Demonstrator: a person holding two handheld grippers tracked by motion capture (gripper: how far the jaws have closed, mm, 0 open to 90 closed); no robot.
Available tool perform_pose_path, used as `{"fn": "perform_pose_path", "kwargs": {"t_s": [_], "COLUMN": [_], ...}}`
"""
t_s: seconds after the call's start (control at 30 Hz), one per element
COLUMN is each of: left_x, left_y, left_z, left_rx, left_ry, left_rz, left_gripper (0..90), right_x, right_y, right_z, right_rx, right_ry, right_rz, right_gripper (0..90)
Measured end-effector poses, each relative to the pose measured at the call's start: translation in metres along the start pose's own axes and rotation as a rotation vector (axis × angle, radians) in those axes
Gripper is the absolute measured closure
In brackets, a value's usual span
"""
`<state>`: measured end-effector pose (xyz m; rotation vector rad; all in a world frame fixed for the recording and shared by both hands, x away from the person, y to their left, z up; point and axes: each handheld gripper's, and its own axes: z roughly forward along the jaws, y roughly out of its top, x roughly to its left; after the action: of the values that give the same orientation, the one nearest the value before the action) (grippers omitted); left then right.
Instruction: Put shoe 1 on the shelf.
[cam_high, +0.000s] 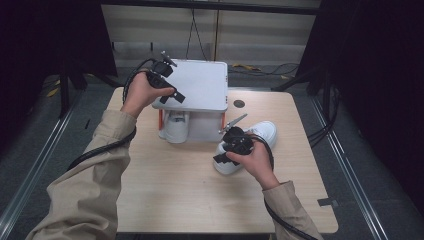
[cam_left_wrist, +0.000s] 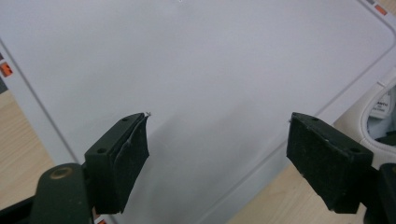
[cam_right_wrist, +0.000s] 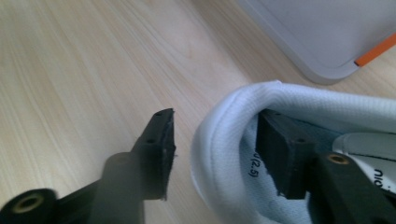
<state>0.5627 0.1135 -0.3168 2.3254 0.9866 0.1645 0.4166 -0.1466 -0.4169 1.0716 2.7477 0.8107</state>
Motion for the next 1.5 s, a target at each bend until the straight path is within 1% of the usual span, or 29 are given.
{"fn": "perform_pose_path", "kwargs": {"t_s": [0.03,0.07,0.1,0.13,0.17,0.2,0.27,0.33,0.37,0.4,0.43,0.47,0.5,0.53,0.57,0.73,0.8,0.83,0.97,1.0,1.03,1.17,1.2,1.23,1.3,1.33,1.4,1.47,1.5], "left_x": [0.0,0.001,0.002,0.004,0.004,0.004,0.003,0.003,0.002,0.002,0.002,0.001,0.001,0.001,0.001,0.0,0.0,0.0,-0.001,-0.002,-0.002,-0.002,-0.001,-0.001,-0.001,-0.002,-0.002,-0.002,-0.002], "left_y": [-0.001,-0.003,-0.004,-0.006,-0.006,-0.006,-0.006,-0.007,-0.007,-0.008,-0.008,-0.008,-0.009,-0.009,-0.009,-0.012,-0.012,-0.013,-0.011,-0.011,-0.01,-0.011,-0.011,-0.011,-0.012,-0.012,-0.012,-0.013,-0.013], "left_z": [0.003,0.007,0.01,0.012,0.013,0.013,0.014,0.014,0.015,0.015,0.015,0.016,0.016,0.016,0.016,0.016,0.016,0.016,0.017,0.017,0.017,0.017,0.017,0.017,0.017,0.017,0.017,0.017,0.017], "left_rx": [0.001,0.012,0.02,-0.004,-0.021,-0.03,-0.03,-0.035,-0.04,-0.044,-0.046,-0.052,-0.056,-0.058,-0.061,-0.074,-0.084,-0.087,-0.077,-0.078,-0.073,-0.077,-0.077,-0.078,-0.079,-0.084,-0.086,-0.089,-0.091], "left_ry": [-0.004,0.003,0.005,-0.013,-0.014,-0.008,0.008,0.01,0.011,0.014,0.016,0.02,0.021,0.023,0.026,0.026,0.028,0.027,0.033,0.034,0.036,0.034,0.034,0.034,0.034,0.035,0.036,0.037,0.036], "left_rz": [-0.005,0.005,0.028,0.042,0.04,0.036,0.04,0.04,0.04,0.04,0.041,0.039,0.037,0.037,0.037,0.04,0.035,0.033,0.03,0.023,0.028,0.022,0.026,0.026,0.028,0.021,0.027,0.031,0.032], "left_gripper": [19.6,18.4,17.7,14.8,12.6,13.1,14.5,14.0,14.0,13.9,13.8,13.8,13.8,13.7,13.6,13.4,13.4,13.4,13.2,13.2,13.1,13.0,13.0,13.0,13.0,13.0,13.0,13.0,13.0], "right_x": [-0.001,-0.003,-0.004,-0.004,-0.004,-0.004,-0.003,-0.003,-0.003,-0.003,-0.003,-0.002,0.0,0.001,0.002,0.007,0.008,0.009,0.017,0.019,0.021,0.033,0.036,0.04,0.047,0.05,0.056,0.059,0.061], "right_y": [-0.001,-0.002,-0.003,-0.003,-0.004,-0.004,-0.005,-0.005,-0.005,-0.005,-0.005,-0.005,-0.005,-0.006,-0.006,-0.007,-0.009,-0.01,-0.011,-0.011,-0.01,-0.007,-0.006,-0.004,-0.001,0.0,0.003,0.005,0.007], "right_z": [0.001,0.003,0.005,0.006,0.007,0.009,0.011,0.014,0.015,0.015,0.014,0.014,0.013,0.012,0.011,0.001,-0.004,-0.007,-0.018,-0.02,-0.022,-0.025,-0.025,-0.026,-0.027,-0.027,-0.028,-0.029,-0.03], "right_rx": [0.002,-0.002,0.006,0.014,0.017,0.018,0.03,0.033,0.031,0.03,0.022,0.019,0.019,0.02,0.028,0.062,0.053,0.053,0.04,0.035,0.03,0.034,0.034,0.033,0.035,0.034,0.031,0.018,0.024], "right_ry": [0.006,0.013,0.016,0.013,0.014,0.017,0.009,0.016,0.015,0.023,0.043,0.045,0.033,0.026,0.028,0.008,0.017,0.016,0.028,0.037,0.04,0.055,0.059,0.065,0.081,0.088,0.095,0.101,0.102], "right_rz": [0.012,0.012,0.018,0.021,0.013,0.012,0.023,0.032,0.054,0.062,0.063,0.061,0.034,0.021,0.02,-0.034,-0.029,-0.044,-0.061,-0.07,-0.071,-0.106,-0.132,-0.132,-0.151,-0.166,-0.183,-0.203,-0.211], "right_gripper": [48.9,50.9,51.6,53.7,55.1,55.5,58.7,61.2,62.1,67.1,70.9,71.8,72.0,72.3,72.5,72.3,72.3,72.1,71.6,71.5,71.3,70.7,70.6,70.5,70.5,70.5,70.5,70.5,70.5]}}
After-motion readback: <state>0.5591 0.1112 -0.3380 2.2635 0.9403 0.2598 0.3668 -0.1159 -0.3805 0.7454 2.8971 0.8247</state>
